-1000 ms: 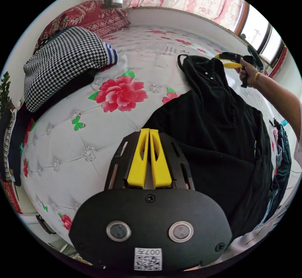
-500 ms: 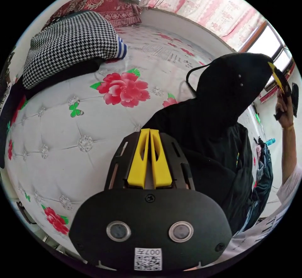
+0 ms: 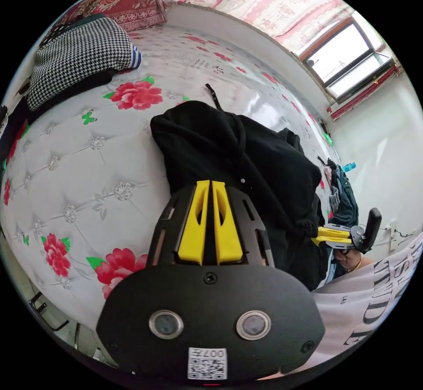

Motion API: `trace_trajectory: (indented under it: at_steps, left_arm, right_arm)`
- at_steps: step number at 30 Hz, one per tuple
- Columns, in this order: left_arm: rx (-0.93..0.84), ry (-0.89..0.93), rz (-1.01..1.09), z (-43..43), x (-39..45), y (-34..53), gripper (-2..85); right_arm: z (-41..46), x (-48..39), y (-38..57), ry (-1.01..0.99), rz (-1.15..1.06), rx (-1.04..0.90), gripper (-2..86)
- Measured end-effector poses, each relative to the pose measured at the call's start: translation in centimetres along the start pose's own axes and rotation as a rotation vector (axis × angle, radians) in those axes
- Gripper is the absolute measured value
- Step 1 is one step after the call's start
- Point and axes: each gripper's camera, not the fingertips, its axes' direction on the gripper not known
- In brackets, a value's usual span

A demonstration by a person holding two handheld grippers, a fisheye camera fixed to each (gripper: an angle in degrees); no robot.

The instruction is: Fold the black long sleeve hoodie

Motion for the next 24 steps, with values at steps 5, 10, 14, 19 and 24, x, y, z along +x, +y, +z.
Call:
trace_trajectory:
  at_steps: [5, 10, 14, 19, 24]
  left_arm:
    - [0.000, 0.068, 0.158, -0.7, 3.0, -2.1, 4.8]
    - [-0.079, 0.143, 0.270, 2.1, 5.9, -5.2, 8.9]
    - [-0.188, 0.133, 0.292, 6.3, 7.2, -6.6, 9.7]
    - [-0.157, 0.147, 0.261, 4.6, 5.7, -5.8, 7.9]
    - [-0.114, 0.149, 0.250, 1.8, 3.6, -4.5, 7.6]
  right_arm:
    - [-3.3, 1.7, -2.4, -0.032, -0.049, 0.086, 5.9]
    - [-6.2, 6.6, -5.4, 0.032, 0.071, 0.296, 6.7]
    - [-3.0, 11.3, -9.4, -0.030, 0.173, 0.242, 5.2]
    - [-2.3, 5.9, -10.6, -0.043, -0.153, 0.186, 2.3]
    - [1.9, 2.6, -10.3, -0.078, -0.326, -0.043, 3.3]
